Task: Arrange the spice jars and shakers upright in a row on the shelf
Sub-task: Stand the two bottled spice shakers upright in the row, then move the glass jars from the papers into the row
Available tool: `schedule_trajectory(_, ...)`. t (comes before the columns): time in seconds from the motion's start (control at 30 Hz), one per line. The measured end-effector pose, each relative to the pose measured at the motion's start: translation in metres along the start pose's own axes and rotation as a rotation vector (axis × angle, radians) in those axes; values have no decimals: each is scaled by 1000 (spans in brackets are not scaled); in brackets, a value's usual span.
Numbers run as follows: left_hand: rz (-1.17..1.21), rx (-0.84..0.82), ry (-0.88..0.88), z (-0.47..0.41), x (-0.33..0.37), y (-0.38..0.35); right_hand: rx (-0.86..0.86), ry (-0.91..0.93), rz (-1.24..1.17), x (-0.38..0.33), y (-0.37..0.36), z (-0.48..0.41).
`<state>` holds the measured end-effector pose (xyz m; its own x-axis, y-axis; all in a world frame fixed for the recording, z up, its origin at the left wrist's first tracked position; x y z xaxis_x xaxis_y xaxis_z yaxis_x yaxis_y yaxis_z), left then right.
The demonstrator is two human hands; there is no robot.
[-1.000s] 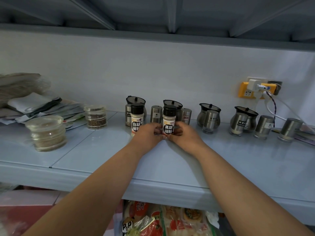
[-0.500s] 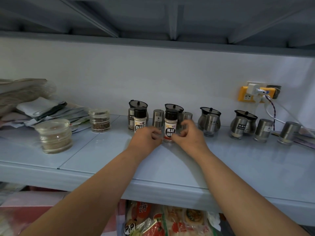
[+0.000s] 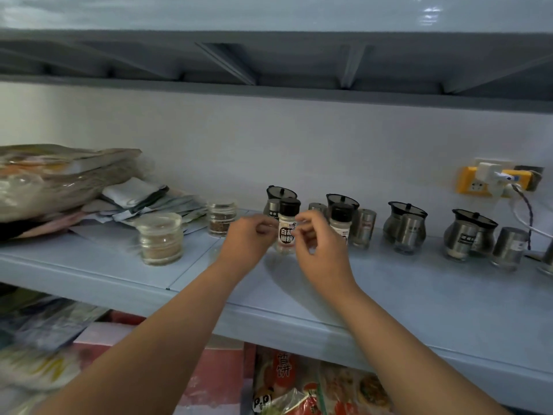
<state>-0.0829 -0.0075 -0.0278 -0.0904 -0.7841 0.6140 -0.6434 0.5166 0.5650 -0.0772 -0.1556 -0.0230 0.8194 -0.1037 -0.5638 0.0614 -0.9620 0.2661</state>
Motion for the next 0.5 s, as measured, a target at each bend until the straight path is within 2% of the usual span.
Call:
schedule_trajectory(0.13,231,105,136,-8,-23,18,-61,-85,-57,-3,-38,-4)
schedule_trajectory(0.3,292,255,228,-21,-42,26,-116,-241,-64,3,-80,-23)
schedule_trajectory(0.4,366,291,337,-31,-48,24,-167,-365,-72,13,-105,-34)
schedule_trajectory(0.5,404,312,385,-40,-50,19,-183,-408,-60,23,-123,-43)
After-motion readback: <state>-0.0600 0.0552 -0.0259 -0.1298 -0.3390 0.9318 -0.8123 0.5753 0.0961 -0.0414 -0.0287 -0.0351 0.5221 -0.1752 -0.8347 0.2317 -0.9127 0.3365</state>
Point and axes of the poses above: each hand's wrist, its own z-axis away from the middle knuckle, its own y-axis out of the back of the hand, x = y × z, the point moved 4 cm from there along -z, towards the middle knuckle, and after that the axes turned 10 degrees about -z, right-handed, at the moved point
